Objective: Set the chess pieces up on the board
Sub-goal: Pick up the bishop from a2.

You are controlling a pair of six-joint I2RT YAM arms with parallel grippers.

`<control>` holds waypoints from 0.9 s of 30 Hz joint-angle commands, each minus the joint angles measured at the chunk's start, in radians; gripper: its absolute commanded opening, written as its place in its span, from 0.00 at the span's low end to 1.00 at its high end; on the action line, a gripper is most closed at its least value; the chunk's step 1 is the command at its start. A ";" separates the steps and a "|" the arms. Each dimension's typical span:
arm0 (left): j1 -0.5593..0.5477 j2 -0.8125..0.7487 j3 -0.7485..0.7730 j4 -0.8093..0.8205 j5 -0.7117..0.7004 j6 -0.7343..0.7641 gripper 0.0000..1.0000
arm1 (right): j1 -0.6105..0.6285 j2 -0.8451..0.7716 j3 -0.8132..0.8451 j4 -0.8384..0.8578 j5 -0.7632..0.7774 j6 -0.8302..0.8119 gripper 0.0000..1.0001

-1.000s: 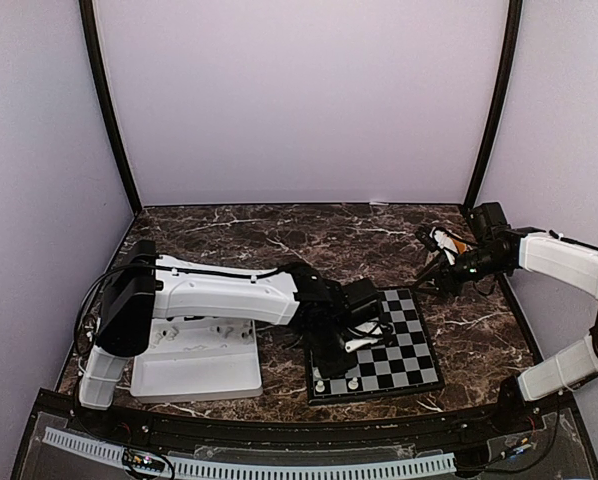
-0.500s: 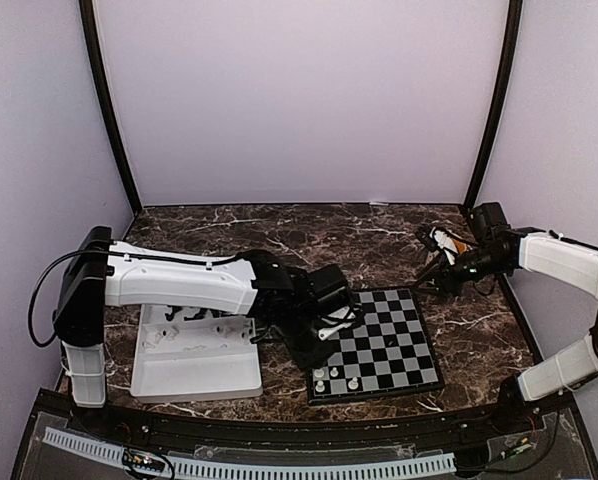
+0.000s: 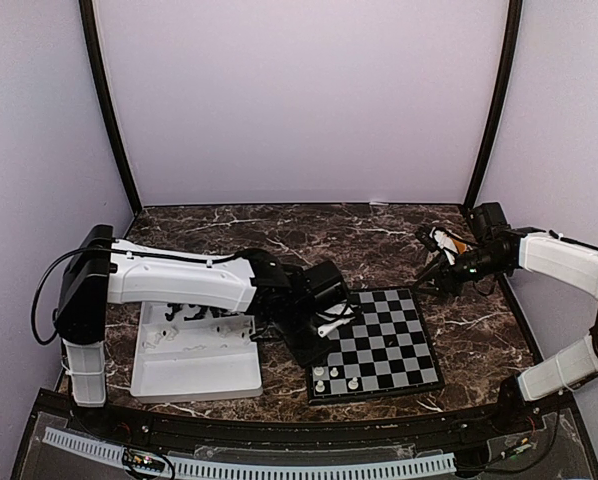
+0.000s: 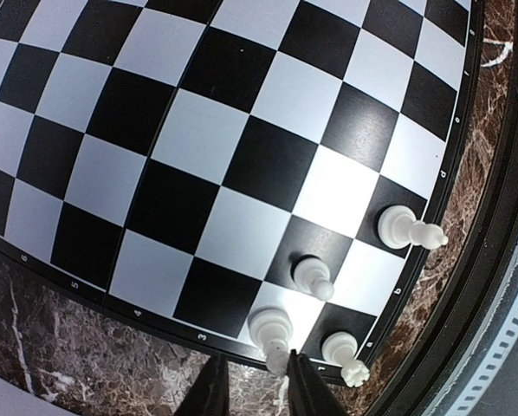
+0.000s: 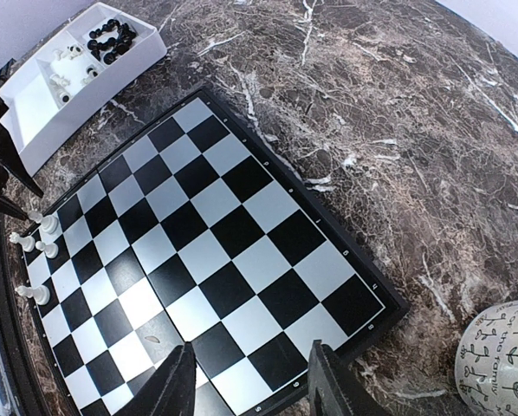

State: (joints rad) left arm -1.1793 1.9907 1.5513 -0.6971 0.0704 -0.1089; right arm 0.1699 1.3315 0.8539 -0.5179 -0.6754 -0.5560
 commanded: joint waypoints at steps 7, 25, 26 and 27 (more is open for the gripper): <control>0.004 0.012 0.001 -0.013 0.064 0.024 0.26 | -0.003 0.012 0.014 0.004 -0.006 -0.001 0.45; 0.005 0.016 0.057 -0.068 0.012 0.030 0.05 | -0.003 0.008 0.016 0.002 -0.006 0.001 0.45; 0.004 0.004 0.064 -0.073 0.000 0.032 0.05 | -0.003 0.007 0.016 0.002 -0.006 0.001 0.45; 0.004 -0.004 0.080 -0.074 -0.004 0.034 0.05 | -0.003 0.006 0.016 0.003 -0.004 0.001 0.45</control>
State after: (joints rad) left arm -1.1793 2.0193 1.5734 -0.7189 0.1036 -0.0898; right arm 0.1699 1.3430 0.8539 -0.5205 -0.6754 -0.5564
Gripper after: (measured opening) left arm 0.095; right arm 0.453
